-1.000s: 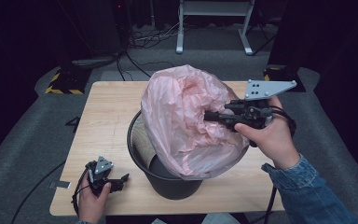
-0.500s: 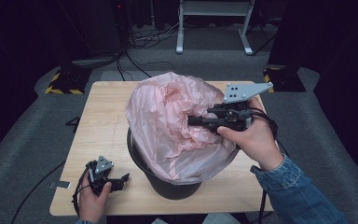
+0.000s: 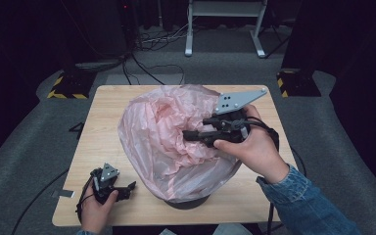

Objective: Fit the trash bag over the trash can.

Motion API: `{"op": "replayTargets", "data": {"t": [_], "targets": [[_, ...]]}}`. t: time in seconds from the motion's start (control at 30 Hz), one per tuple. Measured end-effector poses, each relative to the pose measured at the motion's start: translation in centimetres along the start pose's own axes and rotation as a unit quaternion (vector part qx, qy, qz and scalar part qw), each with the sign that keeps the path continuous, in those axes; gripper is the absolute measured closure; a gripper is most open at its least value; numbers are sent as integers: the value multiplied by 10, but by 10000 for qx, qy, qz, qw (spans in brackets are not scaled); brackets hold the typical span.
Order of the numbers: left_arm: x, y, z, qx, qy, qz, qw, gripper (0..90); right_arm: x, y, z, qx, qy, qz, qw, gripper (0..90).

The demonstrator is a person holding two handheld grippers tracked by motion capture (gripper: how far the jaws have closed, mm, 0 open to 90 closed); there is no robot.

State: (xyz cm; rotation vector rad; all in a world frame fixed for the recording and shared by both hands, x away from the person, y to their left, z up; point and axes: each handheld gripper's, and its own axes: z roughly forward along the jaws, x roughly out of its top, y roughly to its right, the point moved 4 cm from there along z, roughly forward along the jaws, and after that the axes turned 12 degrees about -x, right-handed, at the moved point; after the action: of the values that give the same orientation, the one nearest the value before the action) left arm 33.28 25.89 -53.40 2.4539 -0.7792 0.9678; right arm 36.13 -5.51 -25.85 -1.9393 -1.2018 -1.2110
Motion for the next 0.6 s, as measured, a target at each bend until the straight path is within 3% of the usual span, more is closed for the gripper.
{"op": "replayTargets", "data": {"t": [0.13, 0.2, 0.27, 0.33, 0.4, 0.6], "targets": [[0, 2, 1, 12, 39, -79, 10000, 144, 3, 0, 2, -91, 170, 19, 9998, 443], [-1, 3, 0, 47, 31, -103, 9999, 145, 4, 0, -1, -117, 249, -108, 9996, 442], [-1, 3, 0, 61, 34, -111, 9999, 148, 6, -3, -4, -55, 348, -66, 9994, 436], [-1, 3, 0, 66, 45, -94, 9999, 155, 8, -4, -9, -157, 393, -123, 9990, 398], [-1, 3, -1, 52, 47, -66, 10000, 162, 11, -5, -14, -245, 568, -367, 9974, 381], [2, 1, -8, 60, 144, -74, 9999, 190, 19, -2, -29, -277, 1242, -250, 9915, 315]]}}
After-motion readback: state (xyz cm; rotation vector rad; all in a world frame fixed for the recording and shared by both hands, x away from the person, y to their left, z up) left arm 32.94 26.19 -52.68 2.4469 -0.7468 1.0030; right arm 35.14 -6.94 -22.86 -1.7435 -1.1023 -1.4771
